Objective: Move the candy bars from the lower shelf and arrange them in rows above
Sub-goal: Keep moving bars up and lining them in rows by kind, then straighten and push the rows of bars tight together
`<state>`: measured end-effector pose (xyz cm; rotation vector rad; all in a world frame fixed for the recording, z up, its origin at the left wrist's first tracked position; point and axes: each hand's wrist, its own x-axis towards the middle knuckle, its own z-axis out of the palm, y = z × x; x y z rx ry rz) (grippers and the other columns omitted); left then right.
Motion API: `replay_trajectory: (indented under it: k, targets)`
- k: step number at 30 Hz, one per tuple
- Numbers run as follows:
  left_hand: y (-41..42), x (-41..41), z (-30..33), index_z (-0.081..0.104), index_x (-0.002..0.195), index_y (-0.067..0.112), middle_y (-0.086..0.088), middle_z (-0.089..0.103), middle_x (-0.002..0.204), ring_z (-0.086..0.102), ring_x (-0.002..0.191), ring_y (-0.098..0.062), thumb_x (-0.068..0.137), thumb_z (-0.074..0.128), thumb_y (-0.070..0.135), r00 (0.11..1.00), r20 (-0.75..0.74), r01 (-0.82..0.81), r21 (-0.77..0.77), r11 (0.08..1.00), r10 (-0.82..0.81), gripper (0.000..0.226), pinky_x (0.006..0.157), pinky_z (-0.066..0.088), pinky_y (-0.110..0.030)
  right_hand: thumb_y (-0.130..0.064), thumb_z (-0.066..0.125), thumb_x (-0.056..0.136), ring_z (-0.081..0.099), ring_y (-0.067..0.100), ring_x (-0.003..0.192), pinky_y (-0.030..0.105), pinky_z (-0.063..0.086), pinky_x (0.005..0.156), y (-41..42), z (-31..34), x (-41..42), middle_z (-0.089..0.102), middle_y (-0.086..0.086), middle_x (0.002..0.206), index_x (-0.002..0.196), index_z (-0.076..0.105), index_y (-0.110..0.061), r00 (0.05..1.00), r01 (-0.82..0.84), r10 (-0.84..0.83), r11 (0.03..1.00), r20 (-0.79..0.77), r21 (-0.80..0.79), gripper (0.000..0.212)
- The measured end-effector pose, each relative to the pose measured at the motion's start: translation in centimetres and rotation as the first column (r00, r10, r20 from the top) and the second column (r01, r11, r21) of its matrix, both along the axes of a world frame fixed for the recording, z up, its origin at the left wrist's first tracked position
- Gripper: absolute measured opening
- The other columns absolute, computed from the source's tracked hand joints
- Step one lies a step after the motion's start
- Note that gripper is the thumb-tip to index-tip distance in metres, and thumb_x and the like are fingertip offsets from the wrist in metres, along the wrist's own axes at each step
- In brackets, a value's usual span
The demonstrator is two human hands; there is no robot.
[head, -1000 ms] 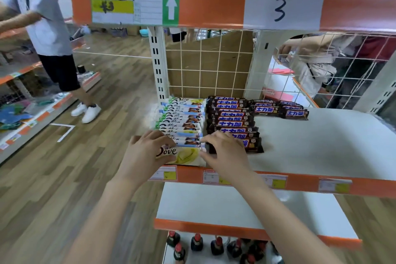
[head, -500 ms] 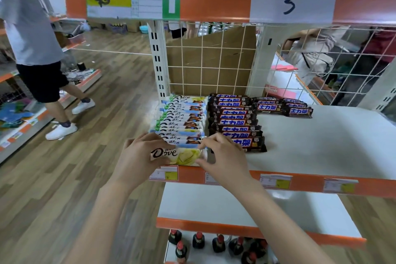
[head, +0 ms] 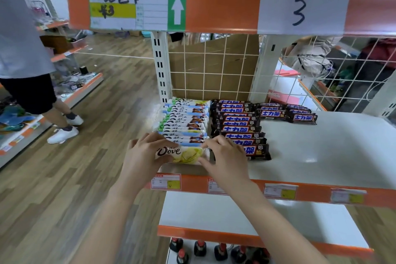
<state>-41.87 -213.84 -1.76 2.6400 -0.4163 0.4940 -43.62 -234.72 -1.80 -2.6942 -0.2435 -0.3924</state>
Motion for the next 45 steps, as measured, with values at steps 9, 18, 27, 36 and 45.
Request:
replay_trajectory:
  k: [9, 18, 27, 36, 45]
  targets:
    - [0.8, -0.8, -0.8, 0.070, 0.100, 0.034, 0.013, 0.060, 0.104, 0.049, 0.102, -0.012, 0.069, 0.079, 0.034, 1.000, 0.016, -0.007, -0.007, 1.000, 0.007, 0.033, 0.080, 0.024, -0.032, -0.045, 0.064, 0.084, 0.051, 0.014, 0.108, 0.035, 0.036, 0.092, -0.4, 0.0, -0.9, 0.056, -0.009, 0.110, 0.120, 0.057, -0.033, 1.000, 0.000, 0.000, 1.000, -0.018, -0.019, 0.039]
    - [-1.0, -1.8, 0.5, 0.069, 0.097, 0.031, 0.011, 0.060, 0.106, 0.049, 0.106, -0.015, 0.071, 0.078, 0.031, 0.998, 0.047, 0.043, -0.020, 0.999, -0.042, 0.028, 0.081, 0.024, -0.031, -0.036, 0.056, 0.089, 0.053, 0.016, 0.106, 0.035, 0.040, 0.084, -1.8, 0.5, -3.3, 0.056, -0.006, 0.111, 0.118, 0.057, -0.029, 0.996, 0.084, -0.083, 0.995, 0.018, -0.051, 0.030]
    - [-5.5, -4.4, 0.1, 0.069, 0.103, 0.029, 0.008, 0.061, 0.106, 0.052, 0.107, -0.021, 0.071, 0.078, 0.021, 0.991, -0.016, 0.132, -0.022, 0.991, -0.133, 0.034, 0.080, 0.032, -0.033, -0.034, 0.044, 0.095, 0.044, 0.016, 0.117, 0.035, 0.034, 0.091, -5.4, 0.8, -6.8, 0.047, -0.008, 0.124, 0.129, 0.047, -0.033, 0.978, 0.191, -0.196, 0.978, -0.066, -0.084, 0.034]
    - [-11.8, -7.5, -0.2, 0.068, 0.102, 0.031, 0.010, 0.060, 0.107, 0.051, 0.109, -0.019, 0.071, 0.077, 0.022, 0.984, 0.011, 0.176, -0.002, 0.984, -0.176, 0.034, 0.080, 0.029, -0.032, -0.021, 0.059, 0.086, 0.056, 0.024, 0.104, 0.036, 0.041, 0.080, -11.7, 1.1, -11.0, 0.058, -0.003, 0.116, 0.115, 0.061, -0.027, 0.961, 0.275, -0.272, 0.960, 0.052, -0.059, 0.030]
    - [-19.0, -11.7, 0.5, 0.064, 0.112, 0.030, 0.010, 0.061, 0.106, 0.052, 0.109, -0.017, 0.075, 0.074, 0.030, 0.974, 0.002, 0.226, -0.001, 0.974, -0.226, 0.038, 0.088, 0.035, -0.037, -0.016, 0.064, 0.081, 0.060, 0.029, 0.094, 0.039, 0.041, 0.074, -18.9, 1.6, -15.5, 0.062, 0.001, 0.105, 0.108, 0.065, -0.021, 0.944, 0.316, -0.312, 0.948, 0.106, -0.030, 0.028]
